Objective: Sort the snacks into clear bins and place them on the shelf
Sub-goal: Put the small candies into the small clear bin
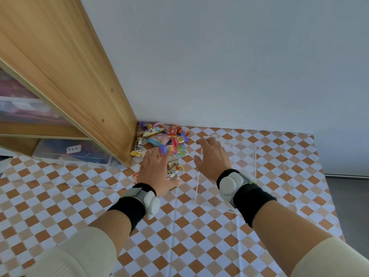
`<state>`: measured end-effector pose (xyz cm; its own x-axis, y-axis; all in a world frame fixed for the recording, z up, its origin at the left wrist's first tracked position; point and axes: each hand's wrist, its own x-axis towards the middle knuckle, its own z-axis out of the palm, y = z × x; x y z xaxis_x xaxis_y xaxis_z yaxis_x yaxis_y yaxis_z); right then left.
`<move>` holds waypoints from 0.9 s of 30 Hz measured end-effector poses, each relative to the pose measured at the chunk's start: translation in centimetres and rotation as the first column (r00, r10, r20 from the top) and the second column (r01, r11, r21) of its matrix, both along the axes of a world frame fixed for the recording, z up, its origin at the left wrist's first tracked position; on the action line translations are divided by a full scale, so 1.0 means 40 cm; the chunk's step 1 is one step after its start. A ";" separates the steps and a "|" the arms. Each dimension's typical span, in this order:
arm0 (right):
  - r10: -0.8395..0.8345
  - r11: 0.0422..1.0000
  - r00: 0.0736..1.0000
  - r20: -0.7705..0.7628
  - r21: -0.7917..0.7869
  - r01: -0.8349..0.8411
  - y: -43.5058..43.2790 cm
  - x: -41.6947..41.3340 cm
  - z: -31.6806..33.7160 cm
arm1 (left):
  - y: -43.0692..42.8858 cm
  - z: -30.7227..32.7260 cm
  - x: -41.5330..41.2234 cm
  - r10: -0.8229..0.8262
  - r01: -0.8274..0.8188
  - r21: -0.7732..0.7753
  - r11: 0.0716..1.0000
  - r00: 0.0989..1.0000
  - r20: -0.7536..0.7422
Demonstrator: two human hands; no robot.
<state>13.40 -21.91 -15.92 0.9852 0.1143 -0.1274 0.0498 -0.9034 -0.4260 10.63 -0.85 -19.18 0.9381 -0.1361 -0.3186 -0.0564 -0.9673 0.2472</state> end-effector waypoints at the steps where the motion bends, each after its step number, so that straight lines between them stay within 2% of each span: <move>1: 0.029 1.000 0.999 -0.020 0.002 -0.029 0.022 0.016 -0.010 | 0.015 -0.007 0.016 0.007 -0.005 0.033 0.999 0.999 -0.036; 5: 0.118 0.992 0.986 -0.117 0.062 -0.111 0.073 0.049 -0.038 | 0.038 -0.021 0.046 -0.019 0.033 0.132 0.991 0.994 -0.107; 8: 0.231 0.973 0.943 -0.240 0.030 -0.231 0.108 0.078 -0.067 | 0.056 -0.037 0.076 -0.021 0.044 0.154 0.987 0.989 -0.147; 10: 0.283 0.954 0.914 -0.290 -0.011 -0.299 0.123 0.087 -0.085 | 0.067 -0.046 0.085 -0.017 0.034 0.136 0.990 0.992 -0.127; 15: 0.342 0.921 0.888 -0.307 -0.079 -0.382 0.165 0.092 -0.134 | 0.092 -0.078 0.080 -0.016 0.021 0.095 0.995 0.998 -0.053; 18: 0.329 0.912 0.889 -0.320 -0.136 -0.387 0.194 0.090 -0.152 | 0.101 -0.094 0.069 0.003 0.000 0.093 0.996 1.000 -0.029; 21: 0.273 0.926 0.927 -0.257 -0.193 -0.326 0.212 0.084 -0.151 | 0.109 -0.101 0.060 0.001 -0.002 0.077 0.997 1.000 0.007; 24: 0.233 0.932 0.950 -0.210 -0.230 -0.280 0.222 0.076 -0.151 | 0.128 -0.093 0.042 0.091 -0.090 0.026 0.996 0.996 -0.014; 27: 0.229 0.928 0.944 -0.239 -0.239 -0.285 0.223 0.069 -0.153 | 0.144 -0.080 0.016 0.131 -0.128 0.094 0.987 0.991 -0.018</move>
